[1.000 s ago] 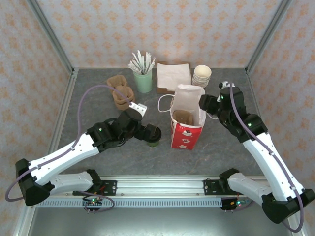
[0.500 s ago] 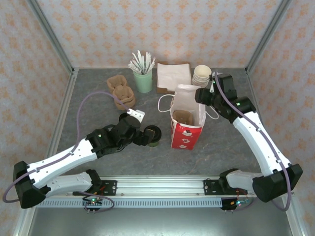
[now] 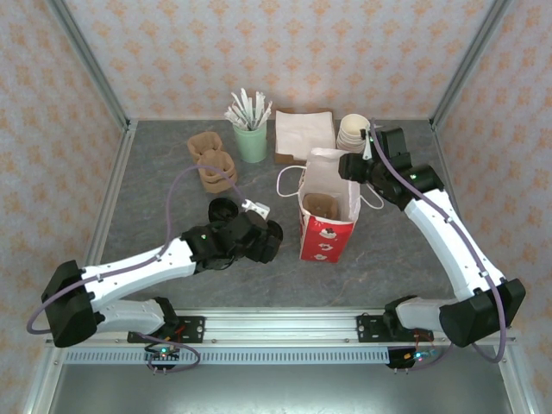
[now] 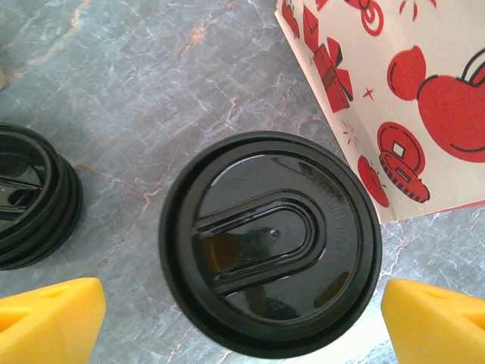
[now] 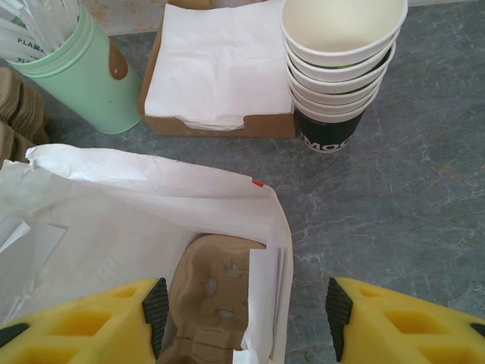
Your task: Pack the takeout coffee
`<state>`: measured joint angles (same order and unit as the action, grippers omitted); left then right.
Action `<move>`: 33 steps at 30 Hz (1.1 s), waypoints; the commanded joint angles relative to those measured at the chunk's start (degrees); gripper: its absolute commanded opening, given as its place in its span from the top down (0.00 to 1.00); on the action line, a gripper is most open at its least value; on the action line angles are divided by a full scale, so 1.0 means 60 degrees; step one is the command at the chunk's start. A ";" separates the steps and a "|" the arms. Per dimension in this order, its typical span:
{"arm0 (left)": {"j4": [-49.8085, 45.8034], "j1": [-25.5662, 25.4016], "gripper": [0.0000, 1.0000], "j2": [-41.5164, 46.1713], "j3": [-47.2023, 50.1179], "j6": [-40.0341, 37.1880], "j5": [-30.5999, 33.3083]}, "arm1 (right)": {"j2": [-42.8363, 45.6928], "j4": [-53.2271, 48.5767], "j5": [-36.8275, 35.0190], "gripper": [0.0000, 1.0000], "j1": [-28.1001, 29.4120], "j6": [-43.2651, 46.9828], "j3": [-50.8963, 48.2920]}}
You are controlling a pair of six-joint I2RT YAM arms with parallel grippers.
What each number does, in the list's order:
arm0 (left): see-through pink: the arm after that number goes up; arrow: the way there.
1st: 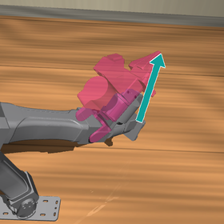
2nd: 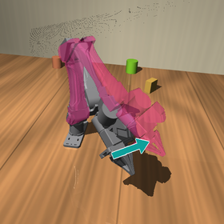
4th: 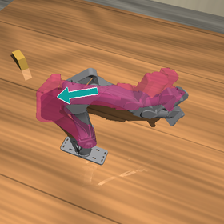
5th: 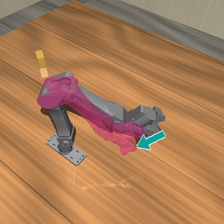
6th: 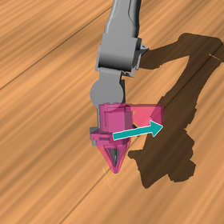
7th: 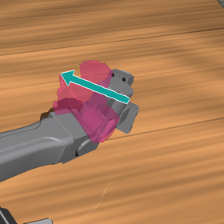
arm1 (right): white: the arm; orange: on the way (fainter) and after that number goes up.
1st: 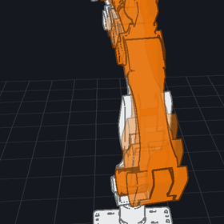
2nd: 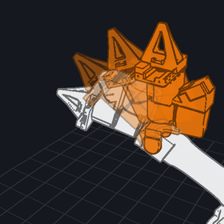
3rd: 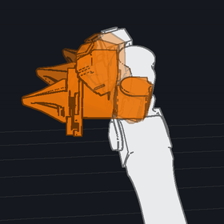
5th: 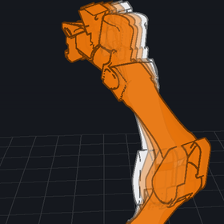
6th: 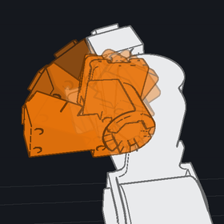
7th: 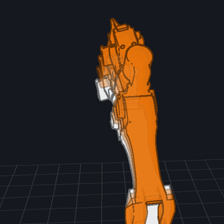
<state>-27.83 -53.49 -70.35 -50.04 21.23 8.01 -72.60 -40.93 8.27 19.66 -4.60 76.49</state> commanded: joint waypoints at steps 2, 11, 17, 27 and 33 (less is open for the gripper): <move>0.0021 -0.0189 0.06 -0.0353 -0.0557 0.0290 0.0490 | 0.0000 -0.0101 0.0084 0.41 -0.0075 0.0065 0.0232; -0.0276 -0.0227 0.11 -0.0936 -0.1007 0.0733 0.0847 | 0.0024 -0.0140 0.0032 0.41 -0.0078 0.0116 0.0272; -0.0337 -0.0240 0.17 -0.1097 -0.1099 0.0877 0.0927 | 0.0073 -0.0184 -0.0012 0.41 -0.0069 0.0134 0.0284; -0.0704 -0.0540 0.17 -0.1195 -0.1205 0.1001 0.1232 | 0.0095 -0.0288 -0.0068 0.41 -0.0083 0.0166 0.0284; -0.0642 -0.0558 0.17 -0.1219 -0.1079 0.1157 0.1177 | 0.0089 -0.0341 -0.0058 0.43 -0.0089 0.0141 0.0317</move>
<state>-30.37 -56.53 -77.30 -55.59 26.61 12.80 -72.60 -41.43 8.60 19.66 -4.38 76.51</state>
